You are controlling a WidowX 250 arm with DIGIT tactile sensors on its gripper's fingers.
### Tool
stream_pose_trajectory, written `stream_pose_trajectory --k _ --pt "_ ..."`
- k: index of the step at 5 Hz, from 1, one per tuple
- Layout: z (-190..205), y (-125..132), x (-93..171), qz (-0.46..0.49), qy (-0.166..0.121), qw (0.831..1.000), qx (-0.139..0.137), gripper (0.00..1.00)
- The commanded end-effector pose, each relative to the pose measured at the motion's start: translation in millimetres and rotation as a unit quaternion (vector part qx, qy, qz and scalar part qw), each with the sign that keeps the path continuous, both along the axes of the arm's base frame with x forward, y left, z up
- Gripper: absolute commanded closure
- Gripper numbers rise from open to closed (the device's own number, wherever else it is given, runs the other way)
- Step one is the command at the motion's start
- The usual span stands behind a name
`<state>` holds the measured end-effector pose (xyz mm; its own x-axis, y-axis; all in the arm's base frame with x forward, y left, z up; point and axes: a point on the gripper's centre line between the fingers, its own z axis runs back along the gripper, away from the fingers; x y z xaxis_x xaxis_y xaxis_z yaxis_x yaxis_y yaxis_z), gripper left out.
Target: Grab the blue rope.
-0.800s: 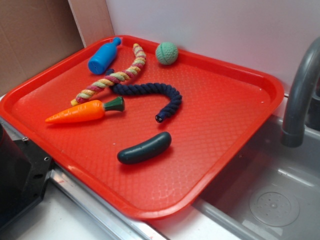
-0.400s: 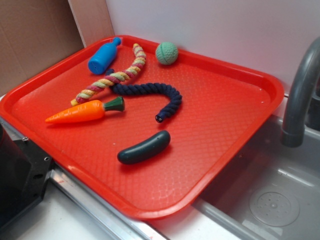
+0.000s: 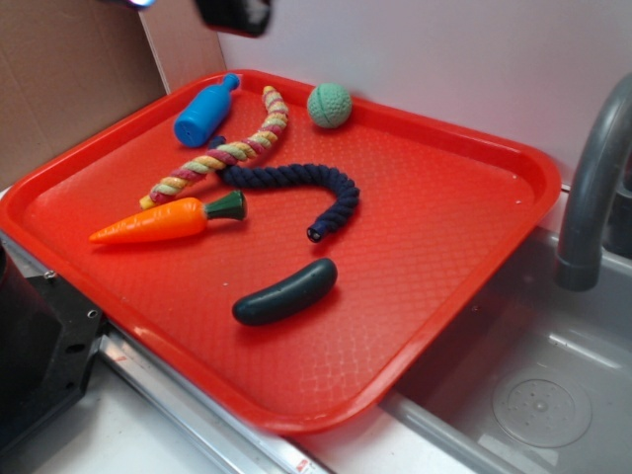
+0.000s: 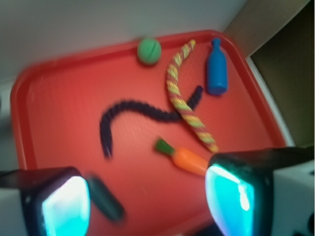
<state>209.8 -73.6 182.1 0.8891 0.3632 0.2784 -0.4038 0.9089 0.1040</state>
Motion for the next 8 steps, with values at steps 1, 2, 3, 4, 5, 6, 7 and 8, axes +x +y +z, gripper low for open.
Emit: stream_pose_trajectory --k 1,2,3,4,5,6,7,8 --pt "15 2 6 0.007 -0.024 1.000 -0.013 0.00" --pt "15 2 6 0.007 -0.024 1.000 -0.013 0.00" --pt "15 2 6 0.007 -0.024 1.000 -0.013 0.00" --pt "-19 -7 46 0.057 -0.021 0.996 -0.060 0.00" --pt "-45 -5 59 0.138 -0.010 0.989 -0.049 0.00" --pt "-80 2 69 0.211 0.005 0.976 -0.048 0.00" --pt "-103 7 76 0.227 0.020 0.973 -0.046 0.00" --pt "-122 11 63 0.215 0.011 0.975 -0.064 0.00"
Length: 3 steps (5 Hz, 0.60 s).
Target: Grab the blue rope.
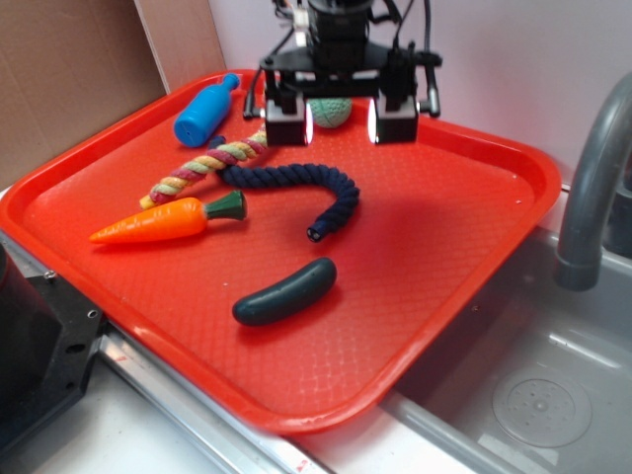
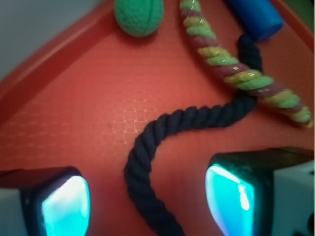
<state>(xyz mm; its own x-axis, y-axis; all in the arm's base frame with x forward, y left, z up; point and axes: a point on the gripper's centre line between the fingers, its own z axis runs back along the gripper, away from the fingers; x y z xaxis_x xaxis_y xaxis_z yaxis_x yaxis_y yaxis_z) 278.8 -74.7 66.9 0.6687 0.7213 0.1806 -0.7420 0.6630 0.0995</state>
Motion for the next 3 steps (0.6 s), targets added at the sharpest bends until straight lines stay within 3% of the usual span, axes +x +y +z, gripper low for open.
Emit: stream_pose_trajectory --k 1,2,3 --pt "-18 20 2 0.006 -0.028 0.999 -0.039 0.00" --pt "-31 32 -6 0.021 -0.021 0.997 -0.073 0.00" --pt "-36 25 1 -0.001 -0.018 0.997 -0.078 0.00"
